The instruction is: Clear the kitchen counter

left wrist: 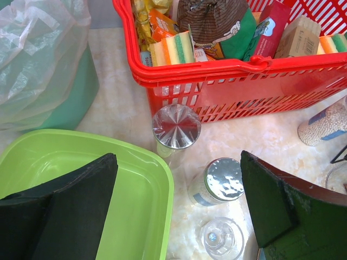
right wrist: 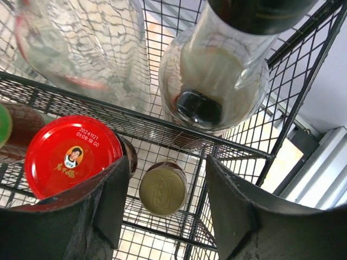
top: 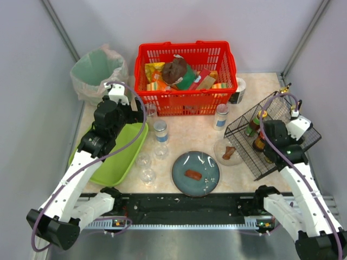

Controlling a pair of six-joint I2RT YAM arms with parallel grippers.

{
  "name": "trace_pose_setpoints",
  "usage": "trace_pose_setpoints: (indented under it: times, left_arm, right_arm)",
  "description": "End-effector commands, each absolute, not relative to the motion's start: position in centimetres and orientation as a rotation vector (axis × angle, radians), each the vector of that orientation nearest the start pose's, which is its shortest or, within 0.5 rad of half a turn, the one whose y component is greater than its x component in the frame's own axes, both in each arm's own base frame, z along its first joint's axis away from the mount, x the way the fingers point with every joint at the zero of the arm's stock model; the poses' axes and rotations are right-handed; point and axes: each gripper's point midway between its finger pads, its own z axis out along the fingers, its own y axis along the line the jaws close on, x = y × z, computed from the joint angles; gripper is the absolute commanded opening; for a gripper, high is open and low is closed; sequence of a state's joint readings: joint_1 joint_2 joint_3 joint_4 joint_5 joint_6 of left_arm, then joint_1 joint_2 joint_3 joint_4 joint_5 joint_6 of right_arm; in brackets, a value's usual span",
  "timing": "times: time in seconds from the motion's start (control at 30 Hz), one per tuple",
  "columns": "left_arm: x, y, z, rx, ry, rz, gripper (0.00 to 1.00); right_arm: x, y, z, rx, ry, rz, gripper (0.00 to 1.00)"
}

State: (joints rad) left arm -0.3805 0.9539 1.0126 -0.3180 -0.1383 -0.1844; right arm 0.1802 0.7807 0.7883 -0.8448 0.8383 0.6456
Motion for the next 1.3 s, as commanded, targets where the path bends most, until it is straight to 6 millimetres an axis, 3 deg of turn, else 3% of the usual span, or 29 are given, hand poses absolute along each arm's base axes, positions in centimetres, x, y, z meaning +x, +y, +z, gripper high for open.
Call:
trace_pose_setpoints:
  times: [0.0,0.23,0.33,0.4,0.5,0.6,0.7,0.87,0.97,1.27]
  left_arm:
    - [32.3,-11.3,31.7,0.075,1.781,-0.296,0.98]
    - [32.2,-11.4,31.7,0.082,1.782,-0.305,0.98]
    - [32.2,-11.6,31.7,0.087,1.782,-0.311,0.98]
    - [32.2,-11.6,31.7,0.087,1.782,-0.314,0.99]
    - [32.2,-11.7,31.7,0.09,1.782,-0.318,0.98]
    - [32.2,-11.8,31.7,0.094,1.783,-0.322,0.98]
    - [32.2,-11.8,31.7,0.098,1.784,-0.318,0.99]
    - [32.3,-11.8,31.6,0.105,1.789,-0.314,0.98]
    - [32.3,-11.8,31.4,0.111,1.799,-0.312,0.98]
    - [32.6,-11.6,31.0,0.102,1.809,-0.289,0.99]
  right_arm:
    - [21.9,-7.3,22.2,0.816,1.889,-0.427,0.57]
    - [22.3,-5.1,26.3,0.674,1.87,-0.238,0.64]
    - [22.9,-2.9,27.8,0.54,1.894,-0.114,0.69]
    - [23.3,-1.1,28.4,0.439,1.919,-0.015,0.73]
    - [24.0,3.6,29.3,0.191,1.942,0.217,0.79]
    - [23.8,8.3,29.9,-0.048,1.926,0.452,0.95]
    - [23.7,10.5,29.8,-0.14,1.898,0.573,0.99]
    - [24.1,12.4,30.5,-0.203,1.838,0.65,0.99]
    - [25.3,13.0,30.0,-0.203,1.848,0.611,0.99]
    - [32.9,12.5,27.6,-0.076,1.844,0.346,0.99]
